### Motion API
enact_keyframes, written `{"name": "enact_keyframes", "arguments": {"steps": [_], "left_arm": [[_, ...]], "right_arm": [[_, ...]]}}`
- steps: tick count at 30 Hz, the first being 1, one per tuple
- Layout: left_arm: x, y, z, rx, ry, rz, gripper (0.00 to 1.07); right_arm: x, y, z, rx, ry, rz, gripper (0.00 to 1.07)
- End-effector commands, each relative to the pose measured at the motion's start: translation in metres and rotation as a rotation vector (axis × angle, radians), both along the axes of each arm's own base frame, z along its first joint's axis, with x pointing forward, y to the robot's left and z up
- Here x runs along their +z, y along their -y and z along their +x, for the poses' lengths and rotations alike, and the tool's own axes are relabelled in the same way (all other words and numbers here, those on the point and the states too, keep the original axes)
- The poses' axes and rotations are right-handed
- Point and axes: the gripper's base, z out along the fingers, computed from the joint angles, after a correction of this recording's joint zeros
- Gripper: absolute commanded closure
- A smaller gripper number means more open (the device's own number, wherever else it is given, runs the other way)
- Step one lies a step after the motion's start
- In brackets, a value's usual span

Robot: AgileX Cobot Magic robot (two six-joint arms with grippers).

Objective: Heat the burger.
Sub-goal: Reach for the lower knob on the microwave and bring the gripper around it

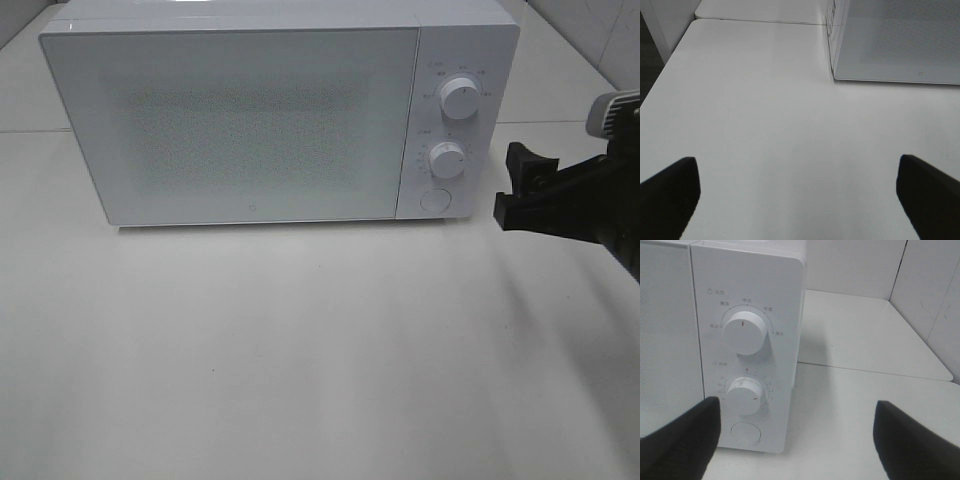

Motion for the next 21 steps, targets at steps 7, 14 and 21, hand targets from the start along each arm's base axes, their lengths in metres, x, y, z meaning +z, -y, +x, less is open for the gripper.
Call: {"name": "enact_keyframes", "arguments": {"steps": [7,14,21], "left_arm": [[0.000,0.000,-0.002,-0.002,0.012,-0.003,0.07],[0.000,0.000,-0.002,-0.002,0.012,-0.003,0.07],[0.000,0.000,-0.002,-0.002,0.012,-0.003,0.07]], "right_arm": [[-0.016,-0.017,0.002,-0.037,-0.012,-0.022,0.31],[-0.023,-0.030,0.010,-0.054,-0.021,-0.022,0.30],[-0.030,-0.047,0.025,-0.040,-0.034,0.002,0.24]]}}
